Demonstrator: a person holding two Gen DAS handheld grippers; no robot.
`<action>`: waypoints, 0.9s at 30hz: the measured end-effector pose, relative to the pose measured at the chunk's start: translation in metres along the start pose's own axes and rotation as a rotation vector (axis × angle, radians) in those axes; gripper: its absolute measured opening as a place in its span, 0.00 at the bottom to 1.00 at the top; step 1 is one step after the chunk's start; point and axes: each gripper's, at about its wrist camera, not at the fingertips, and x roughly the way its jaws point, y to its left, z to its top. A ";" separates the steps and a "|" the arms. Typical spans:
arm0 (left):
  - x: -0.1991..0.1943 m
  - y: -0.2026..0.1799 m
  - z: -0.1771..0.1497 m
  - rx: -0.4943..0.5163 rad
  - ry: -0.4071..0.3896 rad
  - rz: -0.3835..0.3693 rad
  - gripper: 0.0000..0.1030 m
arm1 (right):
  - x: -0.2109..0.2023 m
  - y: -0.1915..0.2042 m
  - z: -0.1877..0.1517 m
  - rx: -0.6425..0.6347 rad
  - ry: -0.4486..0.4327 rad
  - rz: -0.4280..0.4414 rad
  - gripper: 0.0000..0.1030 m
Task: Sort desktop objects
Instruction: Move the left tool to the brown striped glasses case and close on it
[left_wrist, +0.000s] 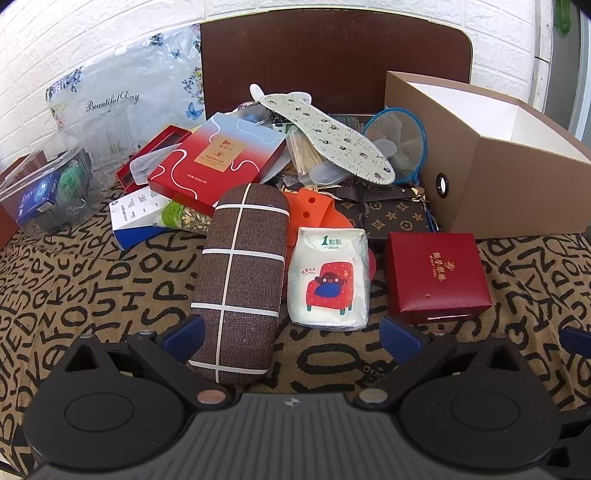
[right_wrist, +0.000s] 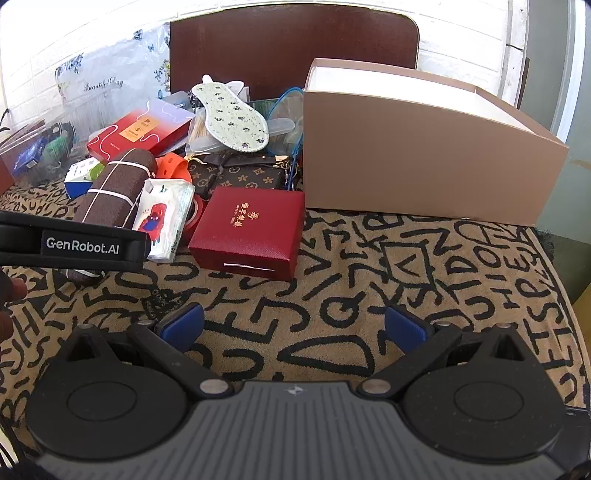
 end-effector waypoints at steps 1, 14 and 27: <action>0.001 0.000 0.000 -0.001 0.004 -0.001 1.00 | 0.001 0.000 0.000 0.001 0.002 0.001 0.98; 0.014 0.011 -0.001 -0.013 0.023 -0.020 1.00 | 0.013 0.002 0.000 -0.005 0.032 0.027 0.98; 0.031 0.048 0.008 -0.097 0.021 -0.047 0.84 | 0.011 0.023 0.015 -0.153 -0.058 0.164 0.98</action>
